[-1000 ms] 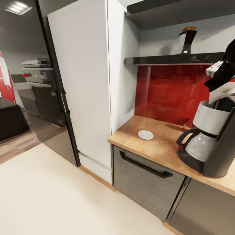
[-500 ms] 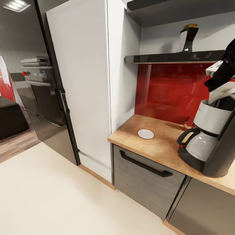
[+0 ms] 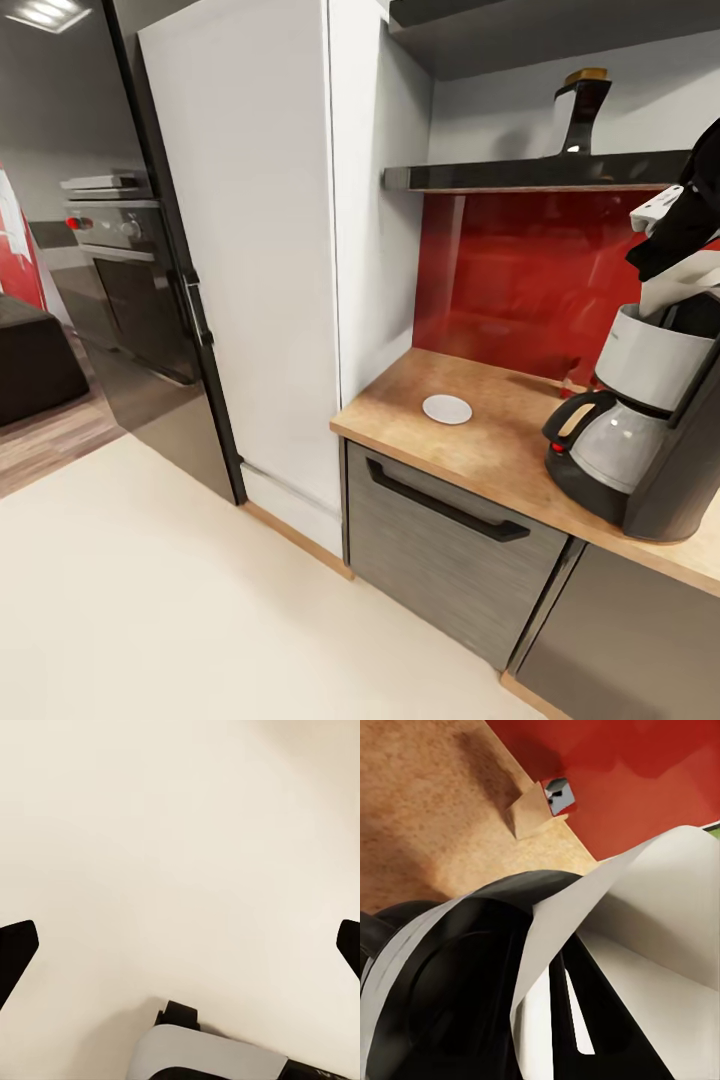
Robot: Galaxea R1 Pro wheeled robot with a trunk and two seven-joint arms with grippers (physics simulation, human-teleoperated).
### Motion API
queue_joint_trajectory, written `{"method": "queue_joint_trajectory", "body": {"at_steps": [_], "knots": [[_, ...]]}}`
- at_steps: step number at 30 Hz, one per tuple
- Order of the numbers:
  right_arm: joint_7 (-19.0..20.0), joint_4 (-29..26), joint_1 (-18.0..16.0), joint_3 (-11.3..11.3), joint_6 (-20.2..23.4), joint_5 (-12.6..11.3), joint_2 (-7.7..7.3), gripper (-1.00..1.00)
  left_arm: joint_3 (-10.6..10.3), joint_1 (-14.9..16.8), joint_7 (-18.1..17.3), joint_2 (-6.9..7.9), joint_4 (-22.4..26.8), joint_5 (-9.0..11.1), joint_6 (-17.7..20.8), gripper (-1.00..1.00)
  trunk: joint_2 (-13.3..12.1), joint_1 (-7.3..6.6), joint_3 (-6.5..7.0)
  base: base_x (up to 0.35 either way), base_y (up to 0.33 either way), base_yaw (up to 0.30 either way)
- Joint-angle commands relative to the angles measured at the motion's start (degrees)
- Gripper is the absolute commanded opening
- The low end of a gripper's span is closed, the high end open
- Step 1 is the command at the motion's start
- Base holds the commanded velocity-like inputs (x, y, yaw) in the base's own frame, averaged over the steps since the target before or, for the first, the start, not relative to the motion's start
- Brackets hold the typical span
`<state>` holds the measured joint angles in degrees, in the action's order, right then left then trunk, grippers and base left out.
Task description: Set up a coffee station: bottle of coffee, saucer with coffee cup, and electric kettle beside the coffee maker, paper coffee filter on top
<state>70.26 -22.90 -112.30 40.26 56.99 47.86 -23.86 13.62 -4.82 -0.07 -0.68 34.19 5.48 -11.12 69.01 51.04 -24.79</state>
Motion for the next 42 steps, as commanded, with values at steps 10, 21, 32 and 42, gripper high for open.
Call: {"method": "queue_joint_trajectory", "body": {"at_steps": [10,21,32,42], "knots": [[0.4,-0.13,-0.02,0.17,0.4,0.46,-0.11,-1.0,0.01,-0.06,-0.01,-0.03,0.09,0.56,-0.05,1.0,0.03,0.0,-0.1,0.0,0.0,0.0],[0.4,-0.13,-0.02,0.17,0.4,0.45,-0.13,1.0,0.01,-0.05,-0.01,-0.03,0.09,0.55,-0.05,1.0,0.03,0.0,-0.1,0.0,0.0,0.0],[0.4,-0.13,-0.02,0.17,0.4,0.47,-0.13,1.0,0.01,-0.04,-0.01,-0.03,0.09,0.54,-0.05,1.0,0.03,0.0,-0.1,0.0,0.0,0.0],[0.4,-0.13,-0.02,0.17,0.4,0.46,-0.13,1.0,0.01,-0.04,-0.01,-0.03,0.09,0.54,-0.05,1.0,0.03,0.0,-0.1,0.0,0.0,0.0]]}}
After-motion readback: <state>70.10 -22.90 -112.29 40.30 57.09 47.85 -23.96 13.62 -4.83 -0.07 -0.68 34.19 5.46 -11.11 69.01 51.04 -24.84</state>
